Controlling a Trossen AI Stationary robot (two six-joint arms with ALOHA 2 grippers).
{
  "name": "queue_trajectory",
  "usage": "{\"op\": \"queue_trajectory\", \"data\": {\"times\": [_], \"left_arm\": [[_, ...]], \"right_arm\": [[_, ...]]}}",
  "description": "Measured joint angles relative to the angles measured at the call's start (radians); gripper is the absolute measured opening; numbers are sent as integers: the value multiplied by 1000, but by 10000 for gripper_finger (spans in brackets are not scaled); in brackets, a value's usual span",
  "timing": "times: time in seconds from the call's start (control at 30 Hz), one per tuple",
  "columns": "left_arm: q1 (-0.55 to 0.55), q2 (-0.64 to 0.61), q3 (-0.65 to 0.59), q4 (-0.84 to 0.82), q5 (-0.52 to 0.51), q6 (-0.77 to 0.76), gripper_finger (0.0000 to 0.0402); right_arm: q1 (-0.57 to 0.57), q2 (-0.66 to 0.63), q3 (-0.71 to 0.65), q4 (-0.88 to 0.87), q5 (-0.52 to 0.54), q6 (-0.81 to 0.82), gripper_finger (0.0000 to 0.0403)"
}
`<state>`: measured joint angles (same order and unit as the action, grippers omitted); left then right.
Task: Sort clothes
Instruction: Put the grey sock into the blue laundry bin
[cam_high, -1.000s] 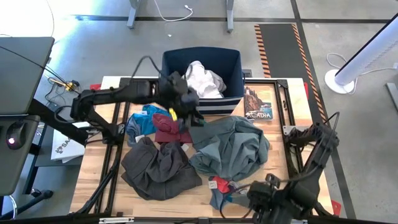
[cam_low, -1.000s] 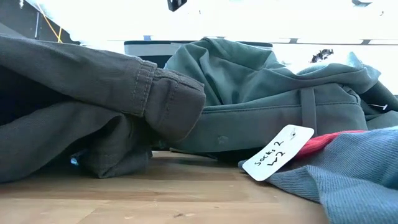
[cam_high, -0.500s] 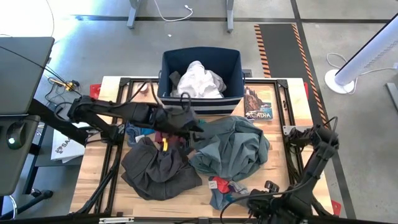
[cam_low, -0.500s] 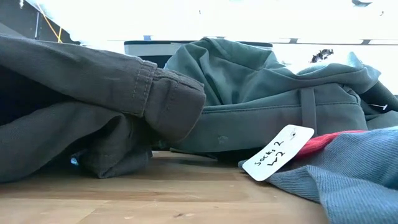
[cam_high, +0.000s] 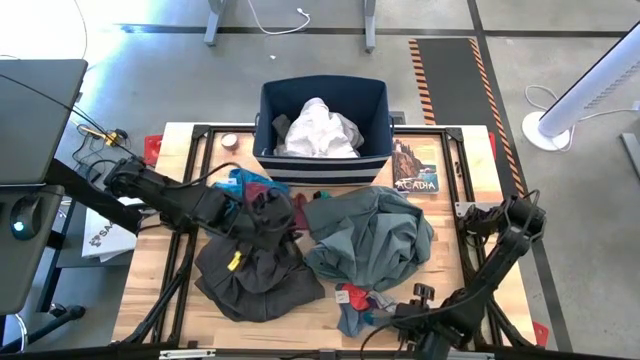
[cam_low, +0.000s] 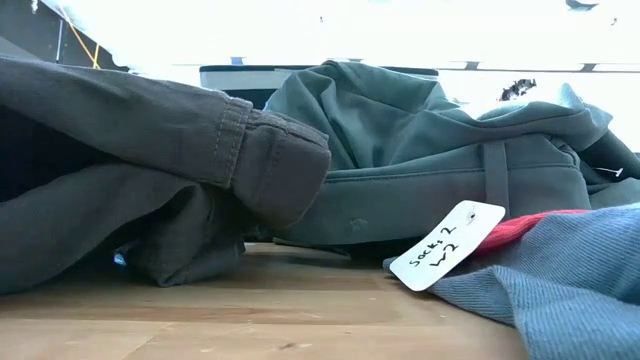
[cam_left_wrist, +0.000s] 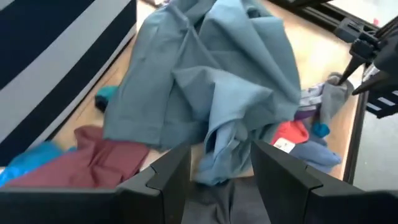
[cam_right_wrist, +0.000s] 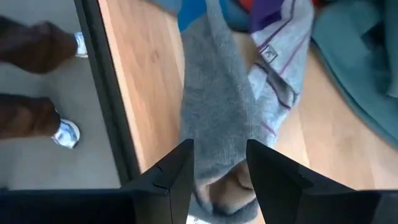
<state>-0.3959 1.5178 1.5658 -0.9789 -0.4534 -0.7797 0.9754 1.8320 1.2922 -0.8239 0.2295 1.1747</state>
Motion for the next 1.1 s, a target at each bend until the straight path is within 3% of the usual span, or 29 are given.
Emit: {"op": "queue_trajectory", "data": {"times": [0.23, 0.43, 0.53, 0.7, 1.1], "left_arm": [[-61, -35, -8, -120, -97, -83, 163], [-69, -185, -168, -86, -63, -102, 158], [-69, -269, -266, -10, -49, -106, 153], [-69, -346, -371, 90, -45, -62, 149], [-69, -345, -409, 208, -4, 25, 149]], "right_arm": [[-26, 0, -91, 103, -2, 30, 144], [-61, 0, -104, 113, -3, 77, 140], [-75, 0, -104, 98, -17, 104, 106], [-93, 0, -104, 115, -59, 109, 11], [-102, -26, -16, 115, -70, 243, 2]]}}
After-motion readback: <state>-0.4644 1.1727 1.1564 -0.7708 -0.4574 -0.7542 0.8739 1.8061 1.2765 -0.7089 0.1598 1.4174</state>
